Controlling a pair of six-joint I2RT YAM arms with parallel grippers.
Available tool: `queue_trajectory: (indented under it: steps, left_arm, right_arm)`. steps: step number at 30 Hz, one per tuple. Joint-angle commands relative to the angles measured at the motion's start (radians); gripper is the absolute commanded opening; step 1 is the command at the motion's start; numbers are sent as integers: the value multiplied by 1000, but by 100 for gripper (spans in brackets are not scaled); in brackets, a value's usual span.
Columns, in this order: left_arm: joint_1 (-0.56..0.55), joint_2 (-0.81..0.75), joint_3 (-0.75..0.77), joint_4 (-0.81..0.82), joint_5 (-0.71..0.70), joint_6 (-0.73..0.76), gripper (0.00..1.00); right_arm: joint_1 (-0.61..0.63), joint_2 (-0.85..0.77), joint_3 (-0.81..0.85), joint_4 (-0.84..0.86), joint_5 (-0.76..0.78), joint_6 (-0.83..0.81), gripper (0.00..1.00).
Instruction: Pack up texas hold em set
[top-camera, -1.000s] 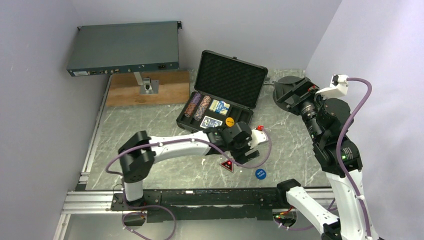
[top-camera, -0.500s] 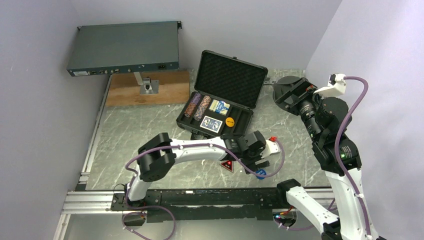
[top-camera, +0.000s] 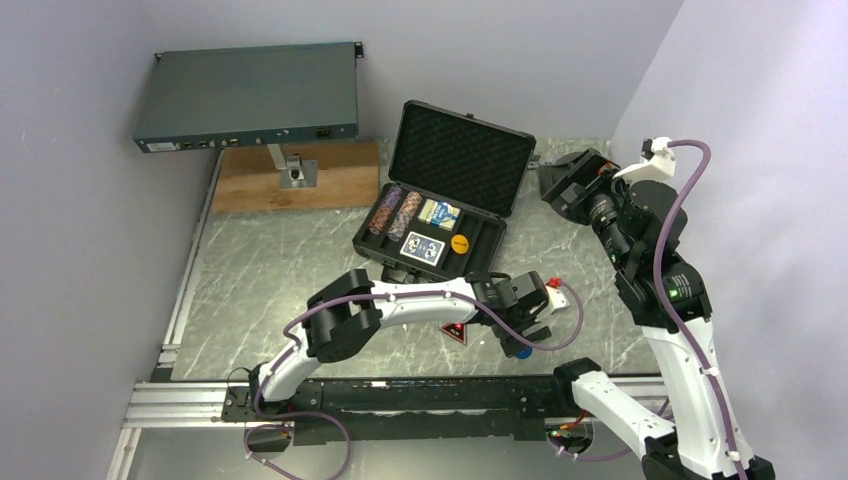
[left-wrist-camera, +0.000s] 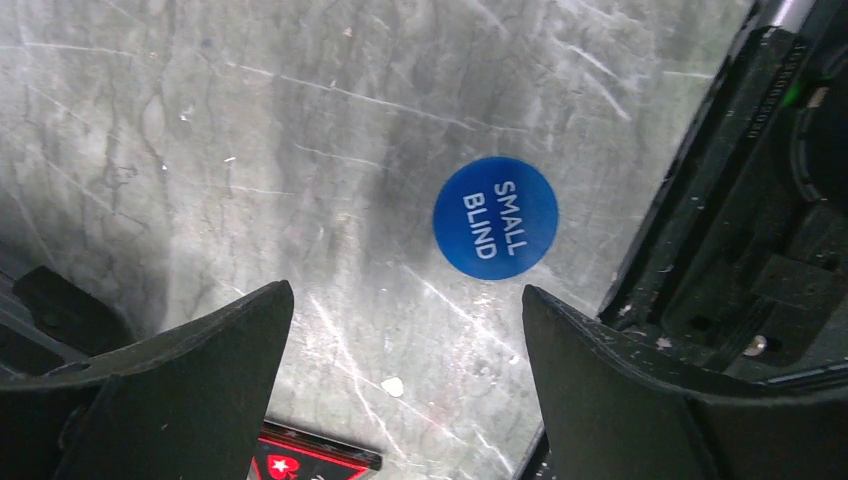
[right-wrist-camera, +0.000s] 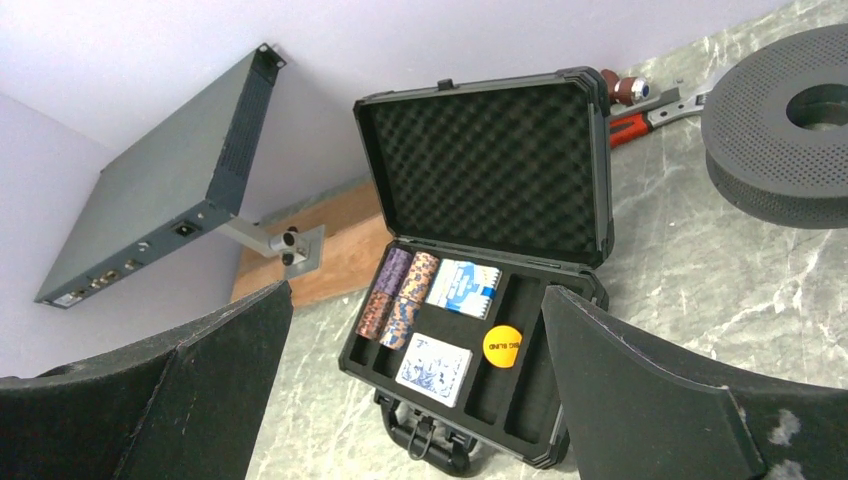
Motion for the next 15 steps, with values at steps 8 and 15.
queue_trajectory:
  steps: [8,15]
  left_arm:
    - [-59,23,49,6,15,-34,91]
    - [-78,54,78,-7,-12,-24,90]
  right_arm:
    - [-2,18,11,19,-34,-20,100]
    - [0,24,10,25,-42,-23,100]
